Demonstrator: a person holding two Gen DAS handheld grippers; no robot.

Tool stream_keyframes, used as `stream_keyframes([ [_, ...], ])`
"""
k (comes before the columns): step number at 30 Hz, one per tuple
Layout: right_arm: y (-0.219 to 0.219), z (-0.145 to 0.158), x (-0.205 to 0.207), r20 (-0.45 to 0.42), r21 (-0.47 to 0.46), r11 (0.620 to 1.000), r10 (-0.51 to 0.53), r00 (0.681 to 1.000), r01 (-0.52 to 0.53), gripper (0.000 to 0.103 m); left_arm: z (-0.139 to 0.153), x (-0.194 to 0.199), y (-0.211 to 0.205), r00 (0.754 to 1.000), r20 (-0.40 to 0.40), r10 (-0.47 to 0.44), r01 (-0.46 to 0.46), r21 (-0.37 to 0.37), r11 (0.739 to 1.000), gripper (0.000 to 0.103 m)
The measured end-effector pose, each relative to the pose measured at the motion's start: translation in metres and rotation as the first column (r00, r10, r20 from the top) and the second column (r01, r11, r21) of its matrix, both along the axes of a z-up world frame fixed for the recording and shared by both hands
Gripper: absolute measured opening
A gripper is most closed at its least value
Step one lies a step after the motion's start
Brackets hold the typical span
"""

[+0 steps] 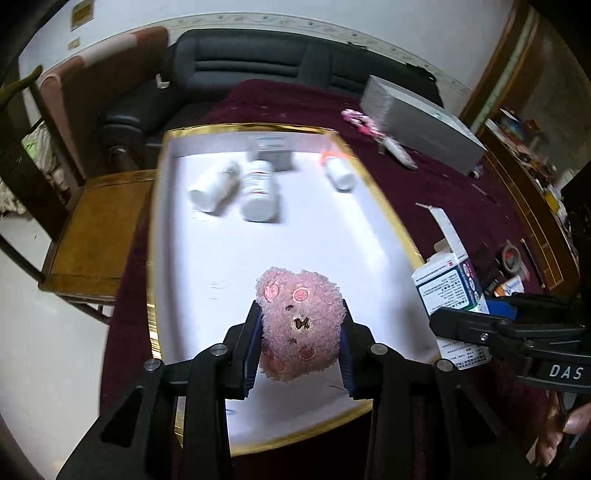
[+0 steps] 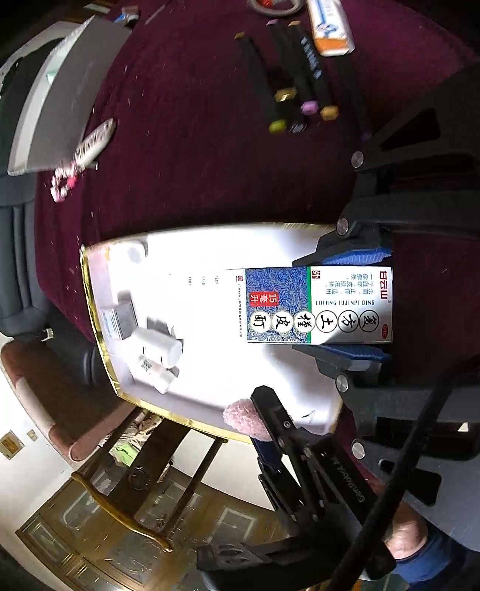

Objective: Organize objects
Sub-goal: 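Carry the pink ball and blue-and-white medicine box over the tray with both grippers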

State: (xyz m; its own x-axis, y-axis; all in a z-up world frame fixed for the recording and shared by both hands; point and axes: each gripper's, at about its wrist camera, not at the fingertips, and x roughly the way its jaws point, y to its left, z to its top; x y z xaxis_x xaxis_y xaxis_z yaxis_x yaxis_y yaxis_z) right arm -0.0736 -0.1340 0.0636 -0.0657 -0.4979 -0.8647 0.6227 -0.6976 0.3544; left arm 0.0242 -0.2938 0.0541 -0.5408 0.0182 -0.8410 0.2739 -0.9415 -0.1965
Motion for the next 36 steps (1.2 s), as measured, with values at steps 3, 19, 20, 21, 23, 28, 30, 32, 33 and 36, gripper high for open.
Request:
stream_keyframes([
  [3, -0.021, -0.008, -0.007, 0.033, 0.001, 1.0, 0.003, 0.999, -0.003, 0.032, -0.006, -0.002, -0.018, 0.999, 0.015, 0.028, -0.029, 0.012, 1.0, 0.031],
  [19, -0.095, -0.037, -0.061, 0.073, 0.077, 0.996, -0.049, 0.996, 0.044, 0.032, -0.027, -0.039, -0.049, 0.996, 0.073, 0.041, -0.04, -0.011, 0.999, 0.032],
  [20, -0.098, -0.037, -0.064, 0.065, 0.083, 0.995, -0.052, 0.997, 0.047, 0.032, -0.028, -0.041, -0.049, 0.996, 0.077, 0.041, -0.039, -0.016, 0.999, 0.032],
  [21, -0.101, -0.036, -0.067, 0.054, 0.089, 0.995, -0.053, 0.997, 0.048, 0.032, -0.029, -0.043, -0.05, 0.996, 0.08, 0.043, -0.042, -0.018, 0.999, 0.032],
  [23, -0.108, -0.037, -0.071, 0.041, 0.103, 0.994, -0.046, 0.998, 0.042, 0.032, -0.031, -0.047, -0.051, 0.995, 0.091, 0.042, -0.041, -0.017, 0.999, 0.032],
  [28, -0.12, -0.04, -0.08, 0.024, 0.12, 0.992, -0.045, 0.999, 0.042, 0.032, -0.036, -0.056, -0.054, 0.993, 0.107, 0.045, -0.042, -0.025, 0.999, 0.032],
  [30, -0.125, -0.042, -0.082, 0.016, 0.131, 0.99, -0.046, 0.999, 0.043, 0.032, -0.037, -0.058, -0.055, 0.993, 0.112, 0.048, -0.044, -0.034, 0.998, 0.032],
  [32, -0.125, -0.043, -0.084, 0.012, 0.134, 0.99, -0.048, 0.999, 0.046, 0.032, -0.036, -0.06, -0.056, 0.993, 0.107, 0.052, -0.049, -0.039, 0.998, 0.032],
  [33, -0.126, -0.044, -0.085, 0.012, 0.136, 0.99, -0.05, 0.999, 0.048, 0.032, -0.036, -0.061, -0.056, 0.993, 0.105, 0.053, -0.049, -0.046, 0.998, 0.032],
  [36, -0.132, -0.047, -0.087, 0.008, 0.142, 0.989, -0.049, 0.999, 0.047, 0.032, -0.037, -0.063, -0.056, 0.994, 0.098, 0.055, -0.049, -0.062, 0.997, 0.032],
])
